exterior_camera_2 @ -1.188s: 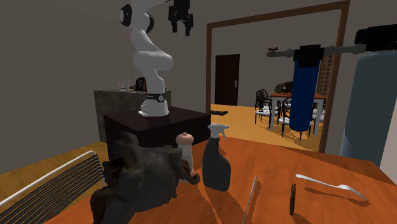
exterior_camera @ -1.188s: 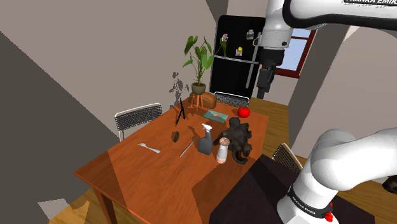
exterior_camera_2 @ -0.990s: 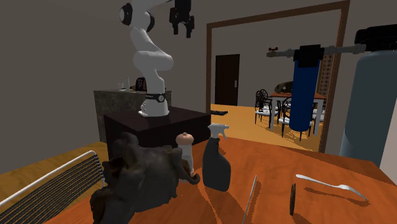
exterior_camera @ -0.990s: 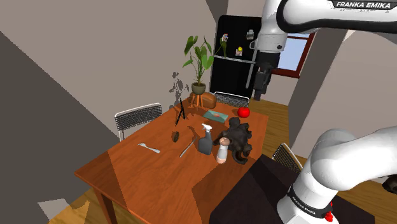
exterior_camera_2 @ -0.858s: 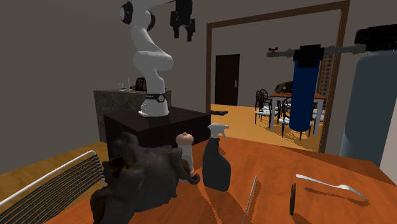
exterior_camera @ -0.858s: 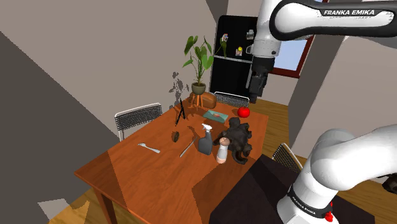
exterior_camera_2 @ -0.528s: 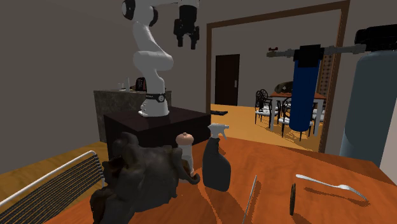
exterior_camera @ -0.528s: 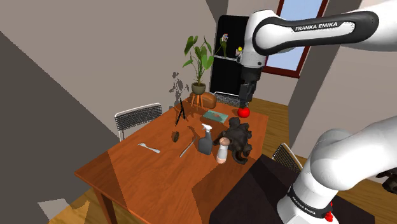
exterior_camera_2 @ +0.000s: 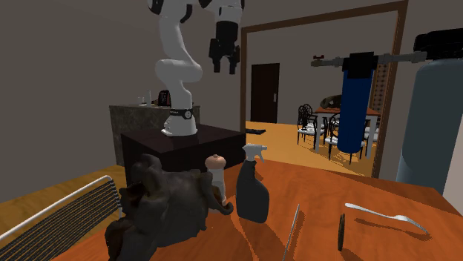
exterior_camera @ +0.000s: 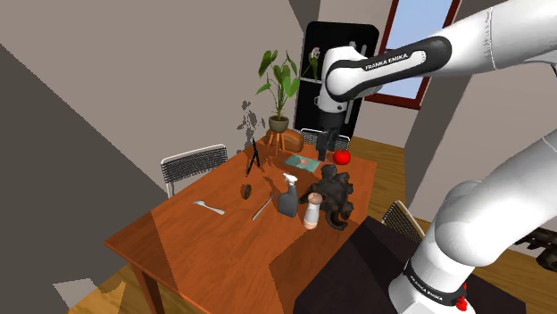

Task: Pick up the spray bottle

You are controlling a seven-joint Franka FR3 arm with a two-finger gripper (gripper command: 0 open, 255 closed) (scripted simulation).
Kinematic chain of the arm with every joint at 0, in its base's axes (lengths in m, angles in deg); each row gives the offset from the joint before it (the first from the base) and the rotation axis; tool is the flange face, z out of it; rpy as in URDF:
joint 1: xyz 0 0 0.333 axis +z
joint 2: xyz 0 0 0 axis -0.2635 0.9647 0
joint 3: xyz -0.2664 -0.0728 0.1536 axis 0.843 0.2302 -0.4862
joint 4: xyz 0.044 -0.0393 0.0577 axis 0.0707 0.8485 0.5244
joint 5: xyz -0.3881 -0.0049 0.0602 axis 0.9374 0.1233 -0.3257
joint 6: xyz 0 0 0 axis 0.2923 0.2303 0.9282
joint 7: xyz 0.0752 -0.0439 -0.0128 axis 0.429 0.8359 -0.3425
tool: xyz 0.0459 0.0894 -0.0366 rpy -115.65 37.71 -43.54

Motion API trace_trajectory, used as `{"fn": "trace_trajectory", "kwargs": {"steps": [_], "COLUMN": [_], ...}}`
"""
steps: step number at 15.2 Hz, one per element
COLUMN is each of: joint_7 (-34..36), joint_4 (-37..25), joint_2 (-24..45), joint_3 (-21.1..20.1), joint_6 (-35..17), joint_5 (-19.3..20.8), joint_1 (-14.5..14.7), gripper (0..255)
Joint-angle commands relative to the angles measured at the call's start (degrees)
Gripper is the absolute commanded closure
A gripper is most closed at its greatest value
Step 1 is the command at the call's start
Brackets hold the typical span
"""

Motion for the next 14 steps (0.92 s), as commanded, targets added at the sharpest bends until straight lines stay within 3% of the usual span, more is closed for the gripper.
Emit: {"fn": "trace_trajectory", "kwargs": {"steps": [1,14], "joint_7": [-0.6,-5.9], "joint_4": [-0.8,-15.3], "joint_2": [4.5,33.3], "joint_3": [0.5,2.5], "joint_6": [-3.7,-17.9], "joint_5": [0.0,-2.6], "joint_1": [0.0,-1.3], "gripper": [0,0]}}
